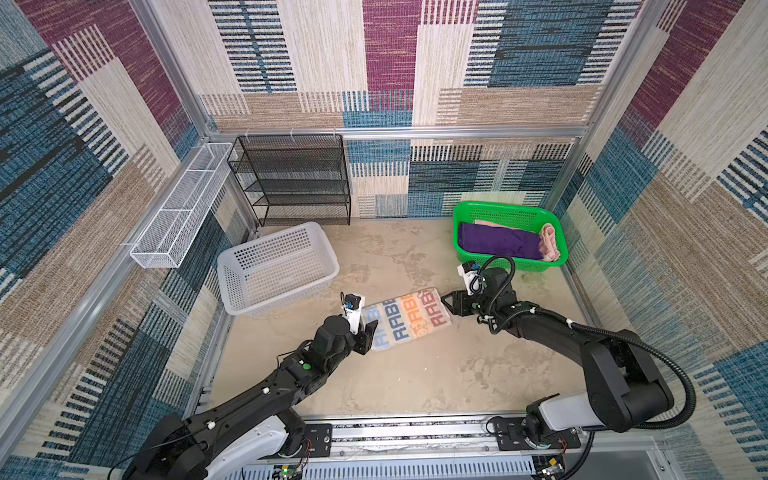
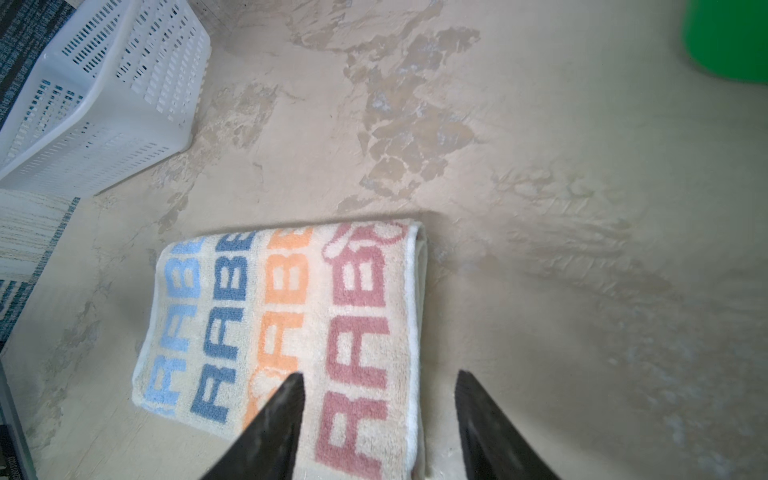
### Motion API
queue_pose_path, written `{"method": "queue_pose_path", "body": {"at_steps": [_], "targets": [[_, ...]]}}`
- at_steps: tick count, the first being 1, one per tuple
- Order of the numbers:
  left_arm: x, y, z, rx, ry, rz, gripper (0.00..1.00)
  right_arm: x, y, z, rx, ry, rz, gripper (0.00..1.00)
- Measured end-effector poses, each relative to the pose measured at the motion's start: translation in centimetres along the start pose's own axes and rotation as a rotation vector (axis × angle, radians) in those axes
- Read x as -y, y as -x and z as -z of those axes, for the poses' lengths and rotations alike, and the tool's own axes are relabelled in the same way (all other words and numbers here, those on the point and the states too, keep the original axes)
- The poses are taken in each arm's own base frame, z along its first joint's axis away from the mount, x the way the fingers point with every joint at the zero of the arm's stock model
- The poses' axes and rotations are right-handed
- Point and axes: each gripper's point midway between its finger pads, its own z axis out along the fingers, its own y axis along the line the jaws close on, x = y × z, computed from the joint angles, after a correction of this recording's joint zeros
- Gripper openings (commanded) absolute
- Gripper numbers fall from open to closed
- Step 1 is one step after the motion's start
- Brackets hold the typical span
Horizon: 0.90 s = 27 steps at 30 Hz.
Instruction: Fold and stack the towels
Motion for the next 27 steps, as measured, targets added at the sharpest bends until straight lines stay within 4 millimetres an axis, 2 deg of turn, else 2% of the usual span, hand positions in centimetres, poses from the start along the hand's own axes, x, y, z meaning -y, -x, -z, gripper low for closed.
{"method": "queue_pose_path", "body": {"at_steps": [3, 12, 16, 20, 25, 27], "targets": [[0.1, -0.2, -0.6, -0.021, 0.003, 0.016, 0.57, 0.2, 0.3, -1.0, -0.026, -0.001, -0.003, 0.66], [0.3, -4.6, -4.3, -0.199, 0.019, 0.051, 0.56, 1.3, -2.2, -4.2, -0.165, 0.009, -0.028, 0.65], [-0.1, -6.9, -5.5, -0.277, 0.041, 0.042, 0.56, 1.4, -3.2, -5.1, -0.208, 0.029, -0.043, 0.58], [-0.4, -8.8, -6.3, -0.339, 0.059, 0.035, 0.54, 0.3, -3.3, -6.2, -0.222, 0.073, -0.009, 0.53], [-0.3, -8.5, -7.7, -0.315, 0.061, 0.037, 0.52, -1.4, -3.3, -8.0, -0.222, 0.129, 0.032, 0.44], [-0.2, -8.4, -8.0, -0.305, 0.059, 0.038, 0.52, -1.9, -3.3, -8.8, -0.22, 0.149, 0.044, 0.32]]}}
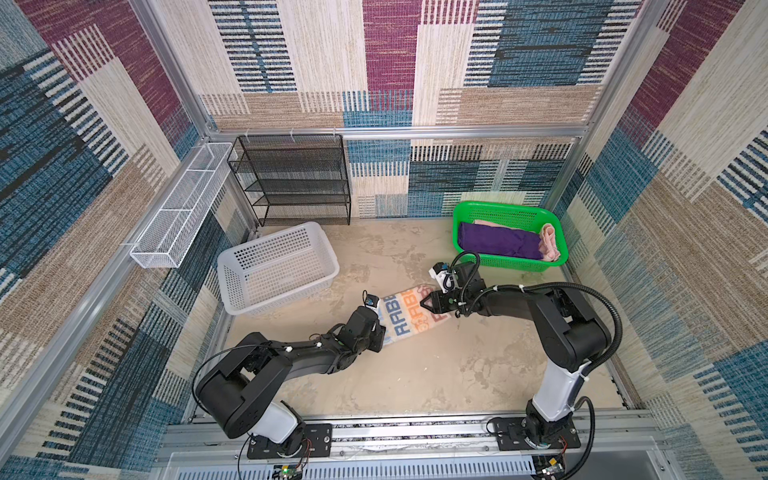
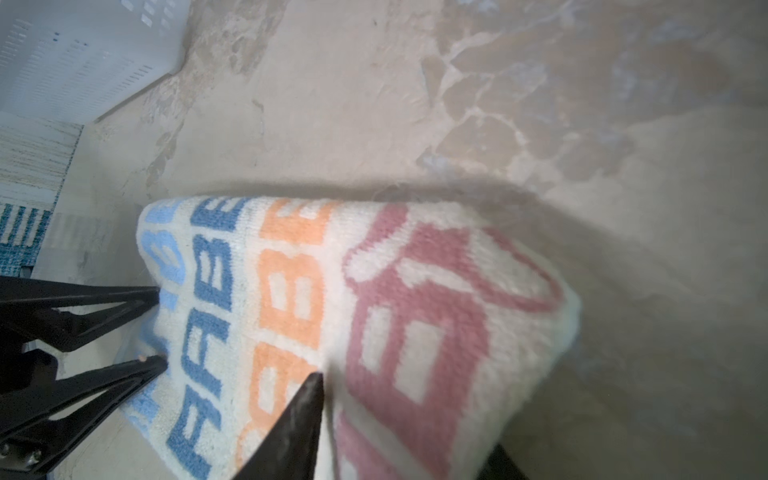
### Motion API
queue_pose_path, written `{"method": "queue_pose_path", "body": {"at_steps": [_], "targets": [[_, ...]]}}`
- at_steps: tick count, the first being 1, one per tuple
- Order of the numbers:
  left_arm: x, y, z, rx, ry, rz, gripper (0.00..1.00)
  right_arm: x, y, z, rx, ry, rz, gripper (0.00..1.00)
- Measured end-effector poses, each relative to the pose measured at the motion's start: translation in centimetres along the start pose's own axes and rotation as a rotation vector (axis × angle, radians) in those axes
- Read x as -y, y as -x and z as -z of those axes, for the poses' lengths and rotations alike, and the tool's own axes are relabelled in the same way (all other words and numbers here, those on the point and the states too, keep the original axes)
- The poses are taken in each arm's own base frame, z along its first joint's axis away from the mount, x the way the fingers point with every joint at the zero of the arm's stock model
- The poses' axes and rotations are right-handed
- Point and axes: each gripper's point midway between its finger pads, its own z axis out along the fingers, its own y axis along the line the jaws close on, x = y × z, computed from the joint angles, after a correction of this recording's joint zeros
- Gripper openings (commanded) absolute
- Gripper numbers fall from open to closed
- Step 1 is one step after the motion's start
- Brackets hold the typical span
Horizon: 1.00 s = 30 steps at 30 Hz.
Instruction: Fold and stack the towels
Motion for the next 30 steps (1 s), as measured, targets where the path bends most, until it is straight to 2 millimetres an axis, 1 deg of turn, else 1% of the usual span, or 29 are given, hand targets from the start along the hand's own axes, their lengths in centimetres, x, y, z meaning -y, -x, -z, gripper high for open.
{"method": "queue_pose_path", "body": {"at_steps": [2, 3, 5, 8, 10, 12, 14, 17, 19, 20, 23, 27, 30], "targets": [[0.0, 0.1, -0.1, 0.004, 0.0, 0.001, 0.52, -0.2, 0.2, -0.7, 0.001, 0.012, 0.004, 0.11], [0.0, 0.1, 0.0, 0.006, 0.0, 0.001, 0.52, -0.1, 0.2, -0.9, -0.003, 0.014, 0.0, 0.02], [0.0, 0.0, 0.1, 0.008, -0.002, 0.001, 0.54, -0.4, 0.5, -1.1, -0.005, 0.021, -0.013, 0.0], [0.0, -0.1, 0.4, 0.01, -0.009, 0.002, 0.63, -0.2, 1.0, -1.0, -0.017, -0.006, -0.021, 0.0], [0.0, 0.0, 0.8, 0.011, -0.01, 0.002, 0.71, -0.2, 1.9, -0.7, -0.021, -0.033, -0.018, 0.0], [0.0, 0.1, 1.2, 0.01, -0.011, 0.002, 0.75, 0.1, 4.0, 0.0, 0.006, -0.08, 0.002, 0.0], [0.1, 0.7, 1.8, 0.028, -0.017, 0.005, 0.77, 0.0, 6.7, 0.9, 0.048, -0.111, 0.031, 0.0], [0.3, 1.7, 2.8, 0.062, -0.03, 0.009, 0.77, 0.2, 10.8, 2.6, 0.112, -0.153, 0.066, 0.0], [0.4, 2.3, 3.4, 0.08, -0.035, 0.012, 0.77, 0.7, 13.2, 3.8, 0.151, -0.18, 0.085, 0.0], [0.4, 2.5, 3.7, 0.086, -0.038, 0.013, 0.77, 1.4, 14.5, 4.6, 0.169, -0.212, 0.091, 0.0], [0.5, 3.0, 4.4, 0.104, -0.042, 0.015, 0.77, 3.3, 17.4, 6.7, 0.21, -0.271, 0.096, 0.0], [0.4, 3.1, 4.8, 0.107, -0.038, 0.014, 0.76, 5.9, 20.6, 9.8, 0.259, -0.333, 0.083, 0.0], [0.2, 2.8, 4.8, 0.096, -0.032, 0.01, 0.76, 8.4, 22.7, 13.0, 0.308, -0.378, 0.065, 0.0]]}}
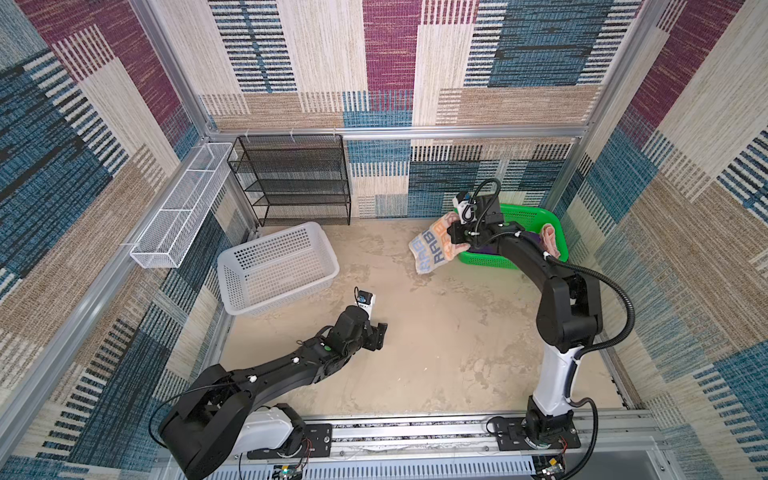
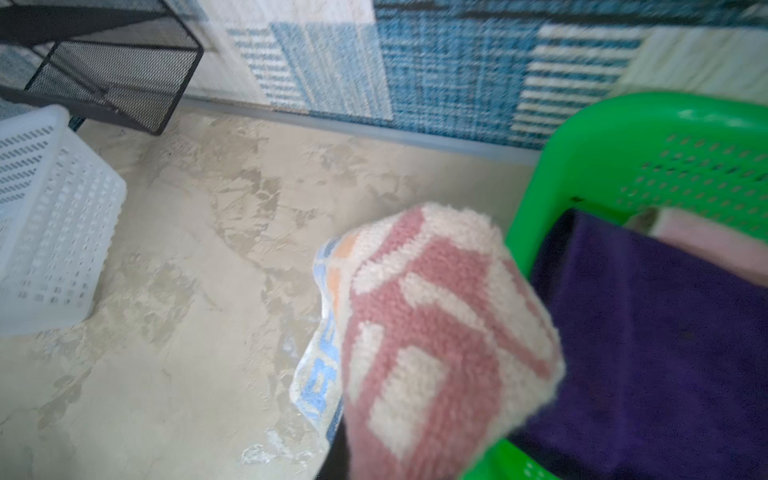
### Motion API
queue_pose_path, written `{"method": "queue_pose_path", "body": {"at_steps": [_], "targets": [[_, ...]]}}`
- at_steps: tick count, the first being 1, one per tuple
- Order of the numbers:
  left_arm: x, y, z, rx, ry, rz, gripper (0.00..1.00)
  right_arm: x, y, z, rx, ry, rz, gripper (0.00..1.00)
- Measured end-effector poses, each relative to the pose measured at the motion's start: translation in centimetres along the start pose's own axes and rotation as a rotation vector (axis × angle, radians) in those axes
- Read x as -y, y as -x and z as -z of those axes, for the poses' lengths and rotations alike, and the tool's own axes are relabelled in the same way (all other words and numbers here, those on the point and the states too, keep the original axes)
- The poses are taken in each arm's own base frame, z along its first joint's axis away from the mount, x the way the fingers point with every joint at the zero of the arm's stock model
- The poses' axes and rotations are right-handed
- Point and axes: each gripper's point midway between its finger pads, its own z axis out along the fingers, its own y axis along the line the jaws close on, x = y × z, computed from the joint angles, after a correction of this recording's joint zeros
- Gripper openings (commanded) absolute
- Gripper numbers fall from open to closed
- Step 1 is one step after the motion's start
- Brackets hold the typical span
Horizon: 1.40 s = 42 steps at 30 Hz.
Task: Fold and stack the towels
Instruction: 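Carry the folded towel with the right gripper into the green basket, then lower the towel onto the purple towel and open the right gripper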
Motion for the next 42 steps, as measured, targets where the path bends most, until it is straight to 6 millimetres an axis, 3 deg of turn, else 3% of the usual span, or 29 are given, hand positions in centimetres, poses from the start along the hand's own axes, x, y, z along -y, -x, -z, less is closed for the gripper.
{"method": "queue_pose_path", "body": {"at_steps": [4, 9, 13, 23, 26, 28, 31, 36, 39, 42], "targets": [[-0.2, -0.2, 0.0, -0.009, 0.008, -0.001, 0.76, 5.0, 2.1, 1.8, 0.045, -0.081, -0.041, 0.0], [-0.4, -0.2, 0.1, -0.006, 0.021, -0.002, 0.76, 10.8, 1.9, 3.4, 0.056, -0.167, -0.102, 0.0], [-0.5, -0.4, 0.1, -0.017, 0.026, -0.005, 0.76, 14.1, 0.3, 3.7, 0.037, -0.216, -0.146, 0.0], [-0.7, -0.8, 0.2, -0.035, 0.033, -0.01, 0.76, 19.5, -4.9, 2.5, -0.042, -0.298, -0.23, 0.0], [-0.6, -0.6, 0.2, -0.033, 0.032, -0.01, 0.76, 20.6, -5.6, 2.4, -0.045, -0.319, -0.243, 0.12], [-0.6, -0.7, 0.0, -0.038, 0.034, -0.01, 0.76, 21.4, -5.9, 2.2, -0.046, -0.339, -0.249, 0.35], [-0.6, -0.9, -0.1, -0.045, 0.036, -0.011, 0.76, 22.4, -6.7, 2.0, -0.062, -0.385, -0.254, 0.58], [-0.6, -0.9, -0.2, -0.048, 0.035, -0.012, 0.76, 23.5, -6.2, 3.0, -0.042, -0.469, -0.243, 0.79], [-0.5, -0.7, -0.3, -0.045, 0.033, -0.012, 0.76, 24.1, -5.1, 4.2, -0.009, -0.524, -0.232, 0.99], [-0.4, -0.5, -0.4, -0.045, 0.033, -0.015, 0.77, 24.4, -4.3, 5.7, 0.019, -0.572, -0.229, 1.0]]}}
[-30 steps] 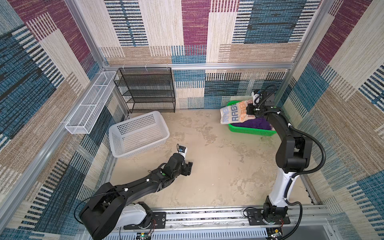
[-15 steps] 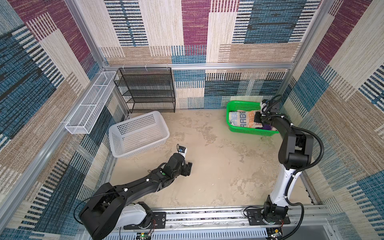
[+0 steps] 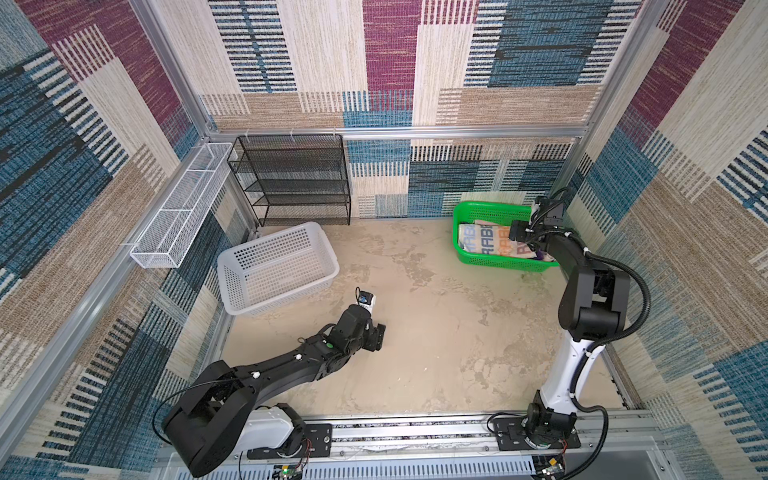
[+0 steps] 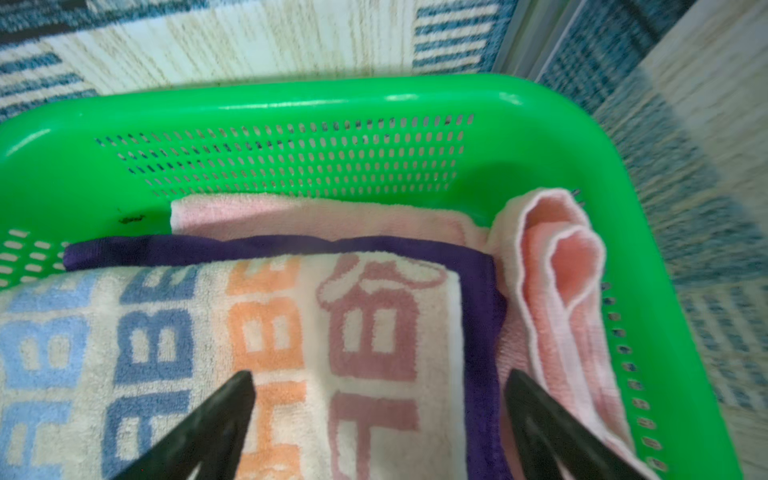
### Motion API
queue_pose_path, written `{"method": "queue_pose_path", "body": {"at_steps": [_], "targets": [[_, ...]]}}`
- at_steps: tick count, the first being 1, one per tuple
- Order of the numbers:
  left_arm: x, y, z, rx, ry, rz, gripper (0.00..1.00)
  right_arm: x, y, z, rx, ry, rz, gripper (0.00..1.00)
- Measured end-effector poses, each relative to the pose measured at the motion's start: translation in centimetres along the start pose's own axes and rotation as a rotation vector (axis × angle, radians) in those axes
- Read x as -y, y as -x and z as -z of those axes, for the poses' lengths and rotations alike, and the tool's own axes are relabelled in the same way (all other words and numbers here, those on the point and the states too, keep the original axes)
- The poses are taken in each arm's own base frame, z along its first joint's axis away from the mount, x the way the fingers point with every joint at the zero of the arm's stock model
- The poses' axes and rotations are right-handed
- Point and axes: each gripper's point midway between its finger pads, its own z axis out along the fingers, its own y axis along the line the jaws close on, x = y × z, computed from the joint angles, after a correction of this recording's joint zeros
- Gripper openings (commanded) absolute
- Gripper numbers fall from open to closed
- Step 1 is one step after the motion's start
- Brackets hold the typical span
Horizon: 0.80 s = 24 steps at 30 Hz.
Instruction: Fold and stack the towels
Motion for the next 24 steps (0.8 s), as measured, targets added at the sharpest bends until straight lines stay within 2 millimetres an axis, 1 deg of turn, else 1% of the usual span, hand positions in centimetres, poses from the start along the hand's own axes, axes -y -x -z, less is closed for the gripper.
{"method": "queue_pose_path", "body": {"at_steps": [3, 7, 11, 13, 16, 19, 21, 22, 24], "targets": [[0.1, 0.3, 0.0, 0.006, -0.001, 0.0, 0.79, 0.2, 0.3, 1.2, 0.026, -0.008, -0.005, 1.0], [0.0, 0.9, 0.1, 0.017, 0.003, -0.008, 0.8, 0.0, -0.9, 3.1, 0.036, 0.005, -0.018, 1.0], [-0.6, 1.4, 0.5, 0.023, 0.026, -0.015, 0.82, -1.7, -2.5, 5.7, 0.062, 0.058, -0.022, 1.0], [-1.2, 1.8, 0.9, 0.035, 0.048, -0.016, 0.82, -3.0, -3.4, 7.0, 0.075, 0.102, -0.022, 1.0], [-2.2, 2.4, 1.6, 0.062, 0.08, -0.002, 0.83, -5.5, -5.4, 8.7, 0.08, 0.172, -0.012, 1.0], [-3.5, 2.8, 2.3, 0.076, 0.119, 0.017, 0.84, -8.8, -7.6, 10.6, 0.08, 0.261, 0.017, 1.0], [-4.5, 2.9, 2.6, 0.08, 0.152, 0.032, 0.84, -11.4, -9.2, 12.3, 0.088, 0.351, 0.042, 1.0], [-5.1, 2.9, 2.7, 0.077, 0.17, 0.038, 0.84, -12.0, -9.8, 12.8, 0.095, 0.371, 0.051, 1.0], [-6.4, 2.8, 2.9, 0.064, 0.206, 0.057, 0.84, -13.7, -11.5, 13.9, 0.108, 0.419, 0.078, 1.0]]}}
